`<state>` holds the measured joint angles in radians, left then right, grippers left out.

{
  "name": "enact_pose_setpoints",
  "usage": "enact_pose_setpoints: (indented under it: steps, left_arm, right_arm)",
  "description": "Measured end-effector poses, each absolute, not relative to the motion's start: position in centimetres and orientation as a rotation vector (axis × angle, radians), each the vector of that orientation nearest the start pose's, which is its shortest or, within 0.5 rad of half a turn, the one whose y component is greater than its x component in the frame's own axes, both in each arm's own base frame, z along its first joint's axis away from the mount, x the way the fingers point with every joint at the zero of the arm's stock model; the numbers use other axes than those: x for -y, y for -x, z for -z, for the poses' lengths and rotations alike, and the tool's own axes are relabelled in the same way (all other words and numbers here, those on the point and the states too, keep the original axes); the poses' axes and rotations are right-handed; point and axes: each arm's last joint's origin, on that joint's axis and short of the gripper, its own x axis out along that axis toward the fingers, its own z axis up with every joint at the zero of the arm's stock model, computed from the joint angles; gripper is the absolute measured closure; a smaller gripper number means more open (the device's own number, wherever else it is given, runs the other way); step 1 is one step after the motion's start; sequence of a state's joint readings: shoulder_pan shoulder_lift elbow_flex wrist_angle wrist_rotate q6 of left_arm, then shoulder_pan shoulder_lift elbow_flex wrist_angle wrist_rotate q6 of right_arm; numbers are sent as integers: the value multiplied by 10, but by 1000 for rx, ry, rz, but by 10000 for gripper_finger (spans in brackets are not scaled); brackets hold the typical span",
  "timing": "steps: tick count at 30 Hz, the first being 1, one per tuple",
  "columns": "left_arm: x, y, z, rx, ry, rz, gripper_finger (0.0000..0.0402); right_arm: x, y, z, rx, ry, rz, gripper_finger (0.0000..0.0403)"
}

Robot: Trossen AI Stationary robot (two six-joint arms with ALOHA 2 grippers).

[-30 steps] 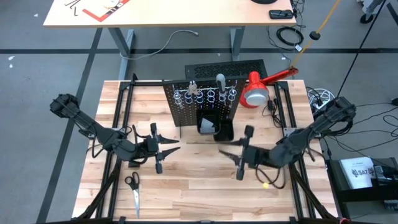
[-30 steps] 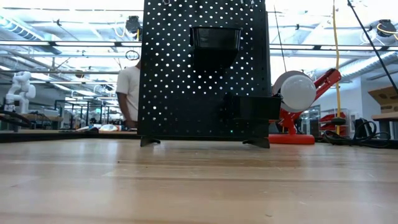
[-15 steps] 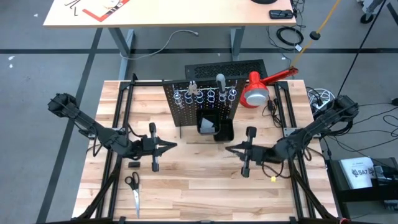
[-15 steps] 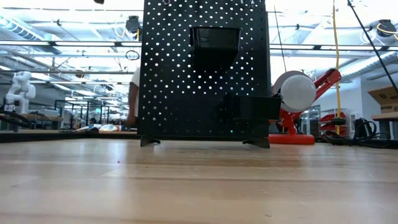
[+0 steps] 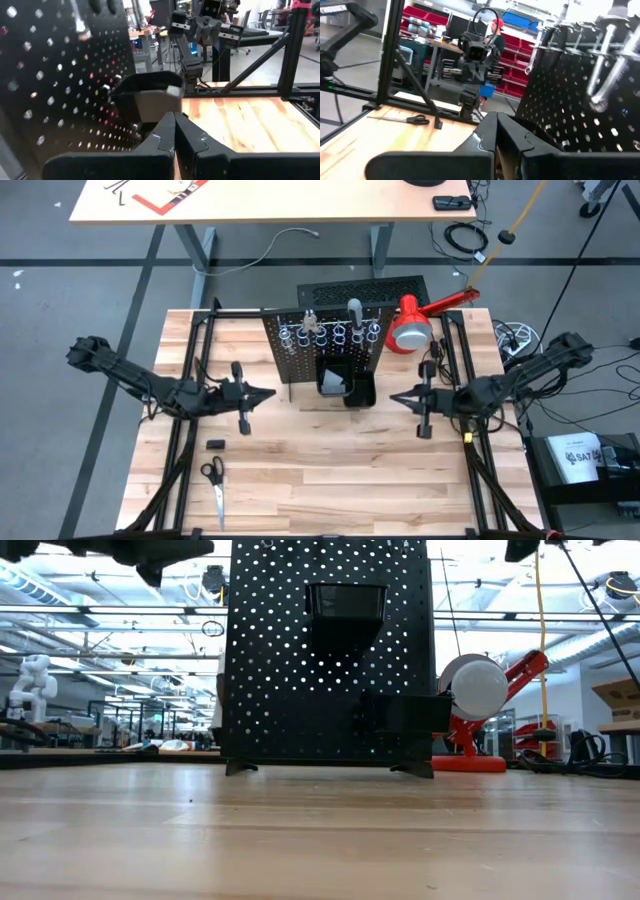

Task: Hang tools onto peg board
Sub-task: Unhang the wrench from the pegboard

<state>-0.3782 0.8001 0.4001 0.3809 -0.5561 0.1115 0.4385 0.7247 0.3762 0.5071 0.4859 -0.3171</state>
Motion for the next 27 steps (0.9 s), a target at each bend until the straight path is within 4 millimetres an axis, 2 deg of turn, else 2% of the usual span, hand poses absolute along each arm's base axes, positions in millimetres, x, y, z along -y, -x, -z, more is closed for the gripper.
enact_pose_setpoints:
  steps: [9, 18, 22, 27]
  left_arm:
    - [32, -159, -229, -35, -70, -200, 400]
    - [21, -143, -225, 7, -53, -239, 400]
    - [19, -139, -226, 27, -45, -242, 400]
    - [18, -140, -231, 45, -39, -241, 400]
  right_arm:
    - [-42, -120, -230, 187, 196, 60, 403]
    - [-35, -106, -208, 230, 152, 64, 403]
    - [-32, -104, -210, 248, 117, 99, 403]
    - [-29, -104, -230, 296, 91, 131, 403]
